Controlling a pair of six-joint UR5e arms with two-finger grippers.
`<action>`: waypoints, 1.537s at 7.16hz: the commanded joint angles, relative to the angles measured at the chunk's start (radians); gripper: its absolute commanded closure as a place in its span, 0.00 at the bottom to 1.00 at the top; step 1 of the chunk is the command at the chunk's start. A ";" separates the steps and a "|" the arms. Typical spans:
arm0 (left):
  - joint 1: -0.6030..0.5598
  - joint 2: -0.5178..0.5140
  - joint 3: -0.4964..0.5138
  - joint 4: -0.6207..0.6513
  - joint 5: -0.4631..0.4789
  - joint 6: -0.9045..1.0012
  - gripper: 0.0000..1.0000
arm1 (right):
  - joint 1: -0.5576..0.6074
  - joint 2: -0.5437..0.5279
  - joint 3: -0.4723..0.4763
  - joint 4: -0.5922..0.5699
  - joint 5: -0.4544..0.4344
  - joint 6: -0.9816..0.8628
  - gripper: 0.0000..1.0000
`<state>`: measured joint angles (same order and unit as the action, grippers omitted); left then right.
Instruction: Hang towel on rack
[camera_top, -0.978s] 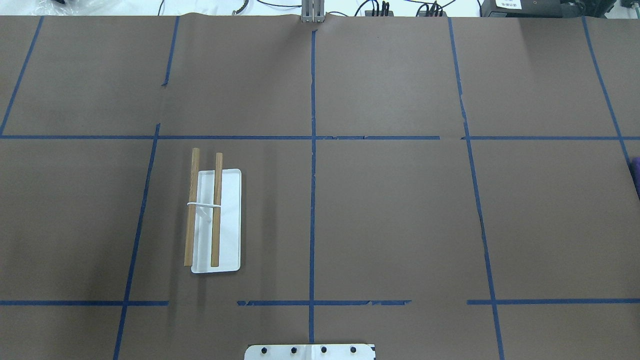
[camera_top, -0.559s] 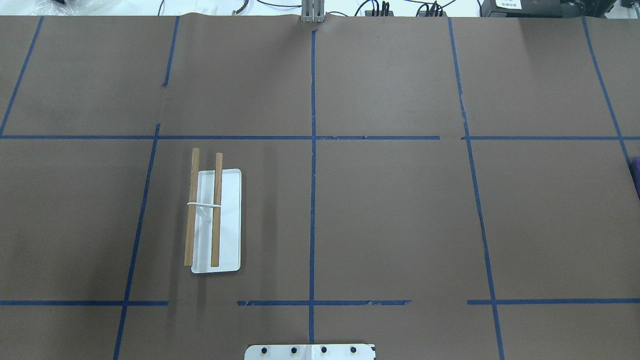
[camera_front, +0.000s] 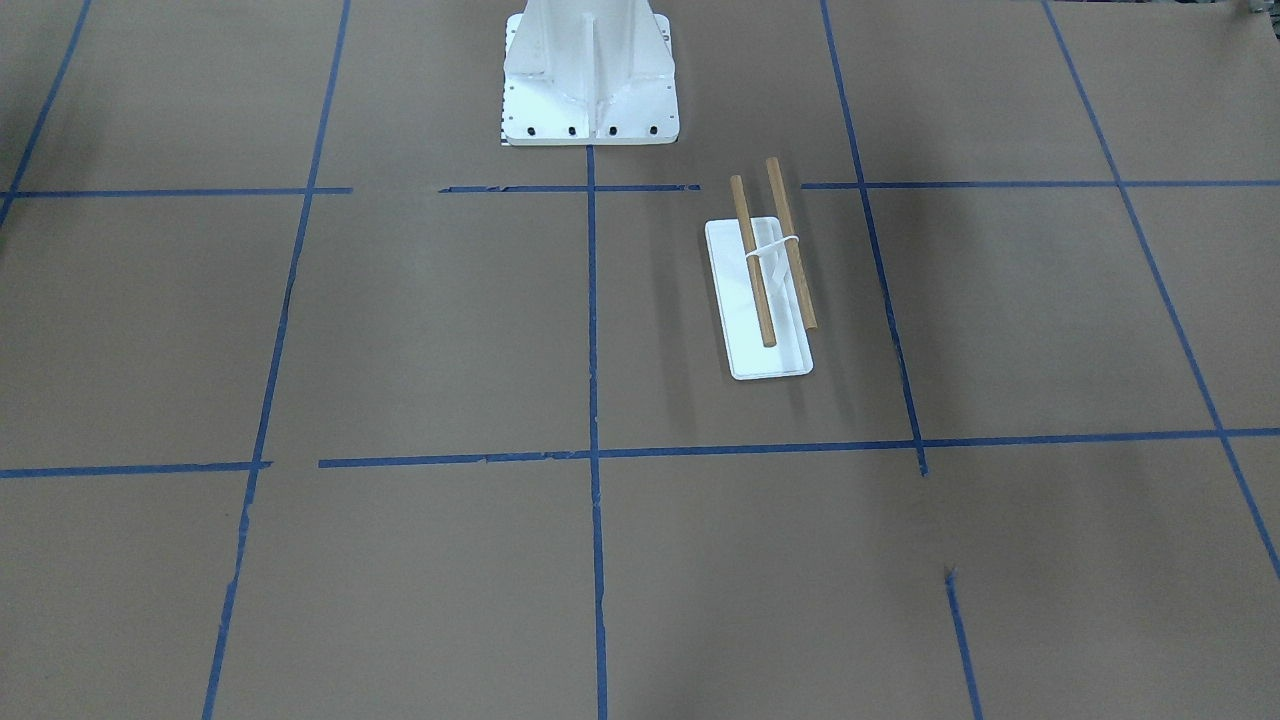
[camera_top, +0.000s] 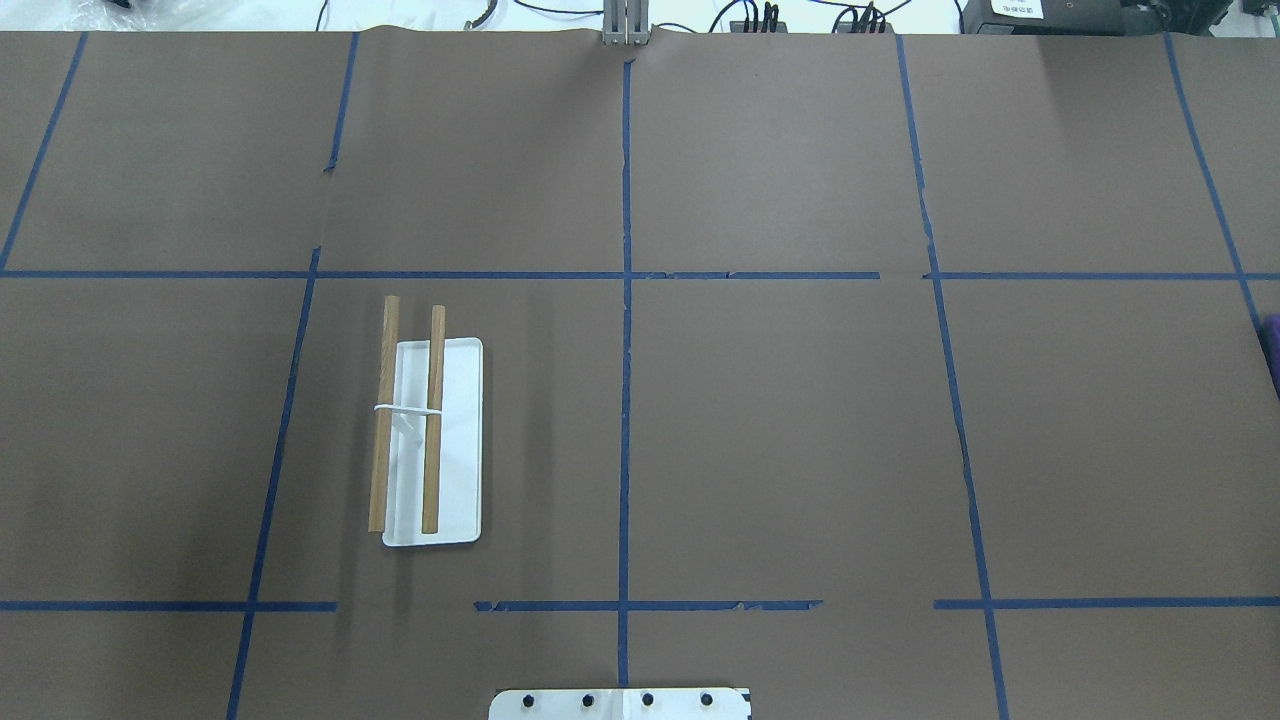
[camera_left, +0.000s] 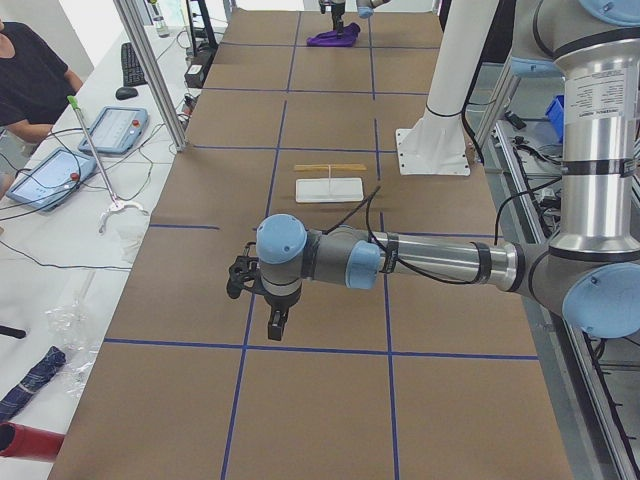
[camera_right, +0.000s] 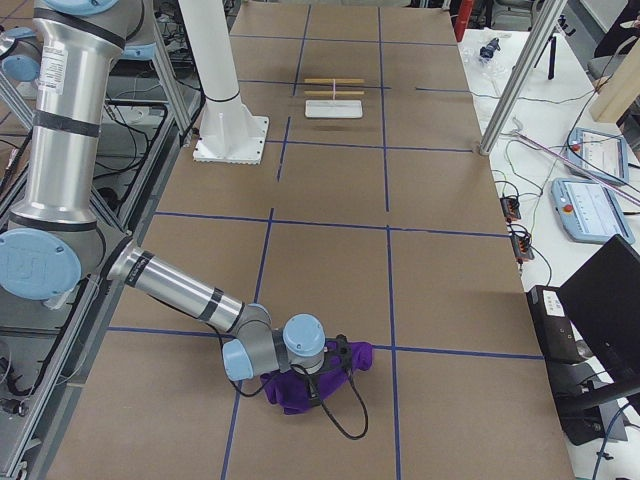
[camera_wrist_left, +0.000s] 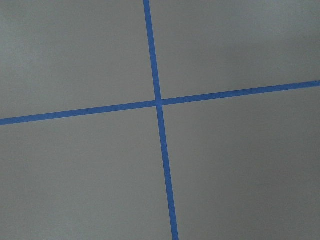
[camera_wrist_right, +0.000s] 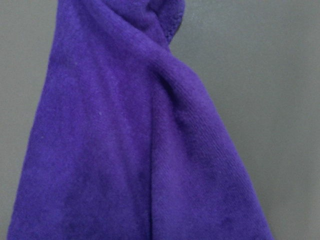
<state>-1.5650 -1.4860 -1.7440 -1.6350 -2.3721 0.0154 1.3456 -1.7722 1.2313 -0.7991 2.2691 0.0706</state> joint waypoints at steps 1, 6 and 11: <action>-0.001 0.000 -0.005 0.001 0.001 0.000 0.00 | -0.014 0.002 -0.006 0.000 -0.003 0.000 0.00; -0.001 -0.002 -0.011 0.001 0.002 0.000 0.00 | -0.016 0.005 0.007 0.015 0.009 -0.011 1.00; -0.003 -0.003 -0.020 0.001 0.002 0.000 0.00 | -0.003 0.007 0.072 0.057 0.052 -0.008 1.00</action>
<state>-1.5675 -1.4895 -1.7617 -1.6337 -2.3700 0.0153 1.3363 -1.7647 1.2662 -0.7451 2.3107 0.0598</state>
